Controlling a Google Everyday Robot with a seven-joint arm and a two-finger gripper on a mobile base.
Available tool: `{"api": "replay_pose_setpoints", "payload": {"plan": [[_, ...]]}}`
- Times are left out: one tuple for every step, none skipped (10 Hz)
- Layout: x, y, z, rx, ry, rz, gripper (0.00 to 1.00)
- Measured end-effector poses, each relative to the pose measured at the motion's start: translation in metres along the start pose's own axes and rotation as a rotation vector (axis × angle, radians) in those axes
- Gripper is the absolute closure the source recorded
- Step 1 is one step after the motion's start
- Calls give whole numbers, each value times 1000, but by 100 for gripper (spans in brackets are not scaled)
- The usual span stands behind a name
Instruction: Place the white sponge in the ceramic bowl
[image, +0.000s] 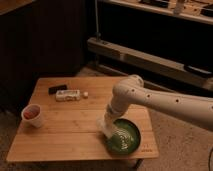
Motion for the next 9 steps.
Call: {"api": "replay_pose_setpoints", "payload": {"plan": [[-7, 4, -1, 5, -1, 2, 83], [-16, 10, -4, 12, 2, 7, 71], [-20, 13, -5, 14, 2, 11, 63], [-20, 12, -4, 14, 3, 10, 56], [-20, 10, -2, 17, 4, 10, 43], [-21, 10, 0, 20, 4, 13, 34], [-22, 13, -2, 24, 6, 21, 24], [-23, 15, -2, 27, 4, 22, 14], [-23, 15, -2, 30, 4, 20, 9]]}}
